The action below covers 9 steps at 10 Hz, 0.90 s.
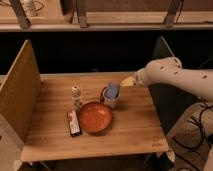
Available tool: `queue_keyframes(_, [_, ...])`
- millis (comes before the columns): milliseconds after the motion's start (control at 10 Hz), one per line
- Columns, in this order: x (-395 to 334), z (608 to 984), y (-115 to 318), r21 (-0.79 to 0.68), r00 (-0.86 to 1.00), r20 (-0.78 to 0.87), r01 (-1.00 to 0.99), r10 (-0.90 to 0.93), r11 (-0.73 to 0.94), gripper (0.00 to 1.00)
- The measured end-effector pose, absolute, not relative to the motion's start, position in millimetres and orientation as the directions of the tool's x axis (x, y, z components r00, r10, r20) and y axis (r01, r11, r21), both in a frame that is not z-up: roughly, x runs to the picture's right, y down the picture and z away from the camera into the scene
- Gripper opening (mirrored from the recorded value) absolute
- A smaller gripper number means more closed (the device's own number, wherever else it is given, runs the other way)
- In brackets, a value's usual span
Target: Knock the bottle over
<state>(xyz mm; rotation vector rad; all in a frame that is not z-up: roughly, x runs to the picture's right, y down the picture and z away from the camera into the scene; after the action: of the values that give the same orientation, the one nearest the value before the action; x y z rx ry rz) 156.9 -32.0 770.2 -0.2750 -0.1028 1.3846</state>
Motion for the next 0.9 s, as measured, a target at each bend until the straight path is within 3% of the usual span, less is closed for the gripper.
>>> queue_keyframes(400, [156.9, 770.1, -32.1, -0.252, 0.187, -0.089, -0.955, 0.978, 0.159, 0.74])
queue_keyframes(600, [156.9, 770.2, -32.1, -0.252, 0.187, -0.089, -0.955, 0.978, 0.159, 0.62])
queue_keyframes(900, [156.9, 770.2, -32.0, -0.252, 0.187, -0.089, -0.955, 0.978, 0.159, 0.31])
